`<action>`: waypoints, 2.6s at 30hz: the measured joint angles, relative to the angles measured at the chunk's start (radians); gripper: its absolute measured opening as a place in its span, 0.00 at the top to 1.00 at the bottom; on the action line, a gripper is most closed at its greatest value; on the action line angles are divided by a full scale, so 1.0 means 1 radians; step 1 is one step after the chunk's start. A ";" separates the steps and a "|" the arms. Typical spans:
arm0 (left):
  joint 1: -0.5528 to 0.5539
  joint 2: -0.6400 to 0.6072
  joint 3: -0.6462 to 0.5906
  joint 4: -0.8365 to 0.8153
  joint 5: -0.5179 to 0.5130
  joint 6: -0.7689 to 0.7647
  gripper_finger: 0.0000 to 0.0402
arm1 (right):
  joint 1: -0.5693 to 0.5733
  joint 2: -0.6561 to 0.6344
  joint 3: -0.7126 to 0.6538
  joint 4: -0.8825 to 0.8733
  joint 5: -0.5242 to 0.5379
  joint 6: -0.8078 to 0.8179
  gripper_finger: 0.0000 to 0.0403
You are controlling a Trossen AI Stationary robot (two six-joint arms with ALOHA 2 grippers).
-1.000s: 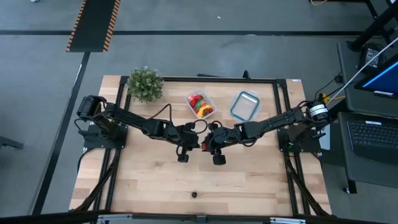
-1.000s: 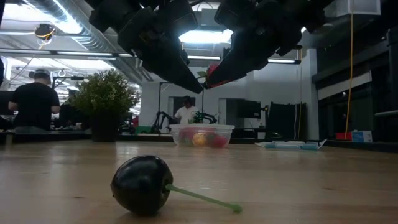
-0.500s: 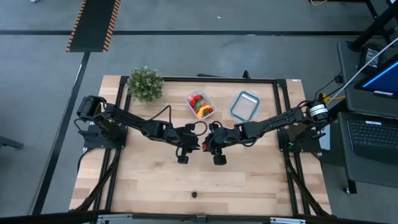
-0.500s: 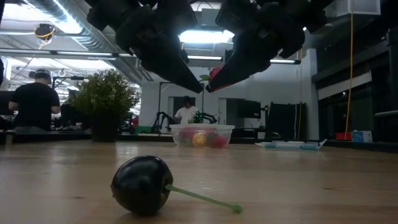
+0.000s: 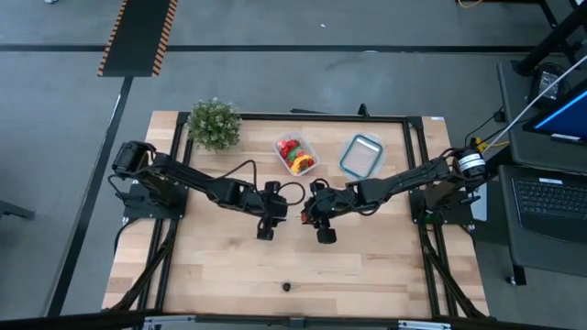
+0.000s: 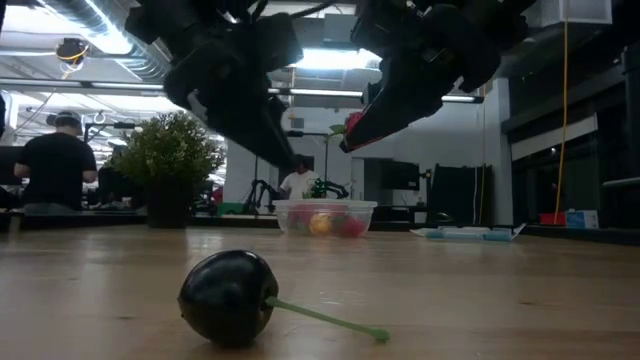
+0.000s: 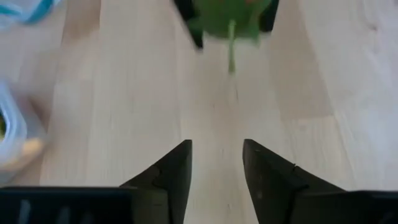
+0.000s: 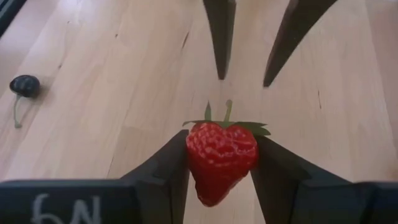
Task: Pick and placing Produce into tupperware
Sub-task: Put the red strawberry into the transparent container
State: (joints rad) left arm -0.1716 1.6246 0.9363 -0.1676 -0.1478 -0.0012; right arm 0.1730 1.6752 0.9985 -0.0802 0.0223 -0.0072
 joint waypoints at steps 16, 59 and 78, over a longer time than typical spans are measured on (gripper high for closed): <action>-0.059 -0.105 -0.075 -0.032 -0.083 -0.090 0.71 | 0.000 -0.186 -0.082 -0.020 0.012 0.029 0.65; -0.112 -0.347 -0.355 0.238 -0.071 -0.127 0.87 | -0.014 -0.447 -0.558 0.567 0.427 0.064 0.65; -0.111 -0.346 -0.354 0.237 -0.072 -0.127 0.93 | -0.024 -0.433 -0.558 0.561 0.568 0.158 0.65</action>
State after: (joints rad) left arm -0.2829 1.2785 0.5819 0.0696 -0.2195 -0.1284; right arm 0.1492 1.2423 0.4404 0.4810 0.5907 0.1509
